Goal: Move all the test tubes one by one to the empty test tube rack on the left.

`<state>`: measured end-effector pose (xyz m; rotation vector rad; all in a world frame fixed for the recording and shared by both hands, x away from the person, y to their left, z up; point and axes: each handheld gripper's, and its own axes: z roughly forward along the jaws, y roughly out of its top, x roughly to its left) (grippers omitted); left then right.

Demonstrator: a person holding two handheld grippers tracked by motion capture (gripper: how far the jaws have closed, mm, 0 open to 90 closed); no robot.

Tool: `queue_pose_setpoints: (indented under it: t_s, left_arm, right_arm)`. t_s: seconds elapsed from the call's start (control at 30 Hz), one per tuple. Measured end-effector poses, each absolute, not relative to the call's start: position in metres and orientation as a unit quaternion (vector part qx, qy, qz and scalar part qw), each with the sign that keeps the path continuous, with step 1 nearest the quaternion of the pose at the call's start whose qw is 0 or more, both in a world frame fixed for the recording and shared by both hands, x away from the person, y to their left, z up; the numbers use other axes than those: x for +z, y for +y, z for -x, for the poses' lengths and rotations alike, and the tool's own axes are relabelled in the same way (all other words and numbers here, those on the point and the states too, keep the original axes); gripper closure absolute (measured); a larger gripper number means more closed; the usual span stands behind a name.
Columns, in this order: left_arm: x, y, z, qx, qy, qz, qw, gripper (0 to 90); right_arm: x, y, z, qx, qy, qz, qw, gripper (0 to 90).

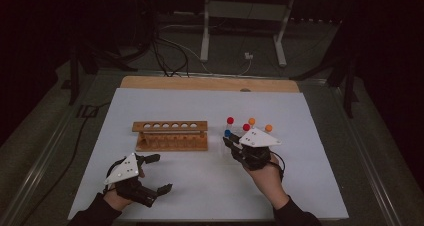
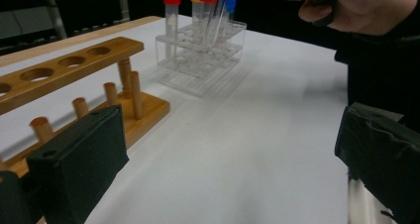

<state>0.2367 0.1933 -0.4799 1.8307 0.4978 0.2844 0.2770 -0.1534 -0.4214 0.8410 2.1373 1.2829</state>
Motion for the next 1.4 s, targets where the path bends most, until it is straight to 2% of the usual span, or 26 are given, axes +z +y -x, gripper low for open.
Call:
queue_pose_setpoints:
  t_s: [0.5, 1.0, 1.3, 1.33, 1.4]
  left_arm:
    - [-0.457, 0.178, -0.249, 0.085, 0.206, -0.771, 0.597, 0.5]
    - [-0.447, 0.146, -0.265, 0.058, 0.18, -0.774, 0.604, 1.6]
    - [-0.442, 0.132, -0.273, 0.057, 0.18, -0.773, 0.606, 8.2]
    - [-0.442, 0.13, -0.275, 0.058, 0.177, -0.774, 0.605, 14.4]
    - [-0.442, 0.128, -0.275, 0.058, 0.175, -0.776, 0.603, 16.6]
  right_arm:
    - [-0.442, -0.131, -0.266, 0.462, 0.815, -0.284, 0.204, 77.4]
    - [-0.447, -0.119, -0.256, 0.46, 0.829, -0.262, 0.181, 77.4]
    - [-0.448, -0.116, -0.254, 0.461, 0.832, -0.256, 0.174, 77.3]
    - [-0.447, -0.115, -0.253, 0.461, 0.832, -0.256, 0.173, 77.4]
    - [-0.447, -0.115, -0.253, 0.461, 0.832, -0.256, 0.172, 77.4]
